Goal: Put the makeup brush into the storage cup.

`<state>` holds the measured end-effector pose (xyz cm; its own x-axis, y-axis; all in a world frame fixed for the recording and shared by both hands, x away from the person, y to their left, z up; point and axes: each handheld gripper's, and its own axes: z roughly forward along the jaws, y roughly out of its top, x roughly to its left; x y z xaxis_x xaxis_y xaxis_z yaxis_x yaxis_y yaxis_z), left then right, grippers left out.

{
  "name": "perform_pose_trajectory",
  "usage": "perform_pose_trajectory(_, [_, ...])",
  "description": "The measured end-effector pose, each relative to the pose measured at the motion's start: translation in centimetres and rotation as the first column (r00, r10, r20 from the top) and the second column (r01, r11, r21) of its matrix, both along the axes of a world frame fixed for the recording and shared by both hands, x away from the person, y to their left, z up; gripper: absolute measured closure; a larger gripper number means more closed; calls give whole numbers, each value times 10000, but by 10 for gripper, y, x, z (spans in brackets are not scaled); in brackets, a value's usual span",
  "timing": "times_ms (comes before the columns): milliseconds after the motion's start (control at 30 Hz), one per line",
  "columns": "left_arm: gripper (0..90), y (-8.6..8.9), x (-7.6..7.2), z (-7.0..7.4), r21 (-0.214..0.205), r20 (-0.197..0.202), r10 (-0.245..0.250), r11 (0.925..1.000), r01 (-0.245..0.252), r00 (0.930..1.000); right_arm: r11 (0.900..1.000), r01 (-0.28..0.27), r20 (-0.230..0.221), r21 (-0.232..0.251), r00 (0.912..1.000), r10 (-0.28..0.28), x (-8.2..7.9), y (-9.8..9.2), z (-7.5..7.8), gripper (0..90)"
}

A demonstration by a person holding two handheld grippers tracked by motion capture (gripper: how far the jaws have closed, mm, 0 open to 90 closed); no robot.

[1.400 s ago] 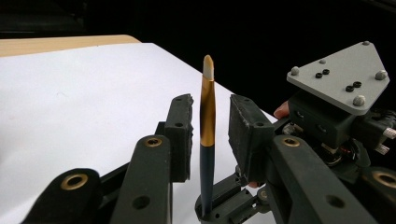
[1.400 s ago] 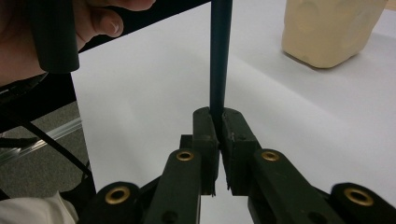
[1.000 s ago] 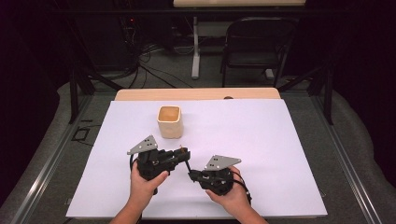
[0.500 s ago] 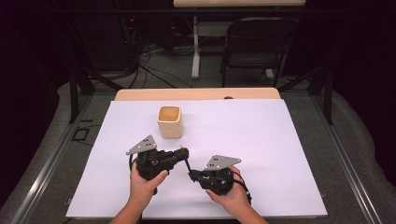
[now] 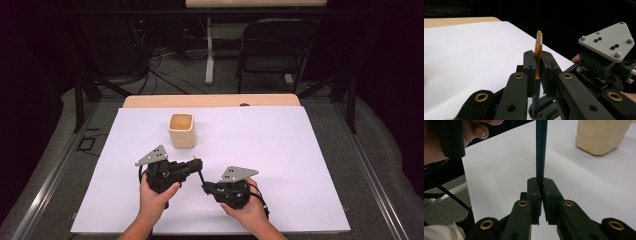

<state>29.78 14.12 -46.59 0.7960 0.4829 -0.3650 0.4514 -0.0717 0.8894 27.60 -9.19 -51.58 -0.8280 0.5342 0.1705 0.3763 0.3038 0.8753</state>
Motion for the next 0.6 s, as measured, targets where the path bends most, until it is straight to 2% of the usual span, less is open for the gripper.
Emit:
perform_pose_trajectory(367, [835,0,0,0,-64,-6,35,10000,-35,10000,10000,62,-11,44,10000,-62,0,0,0,842])
perform_pose_trajectory(600, [836,3,0,1,-116,52,139,9998,-139,9999,9996,143,-51,241,9999,-142,2,-2,-1,788])
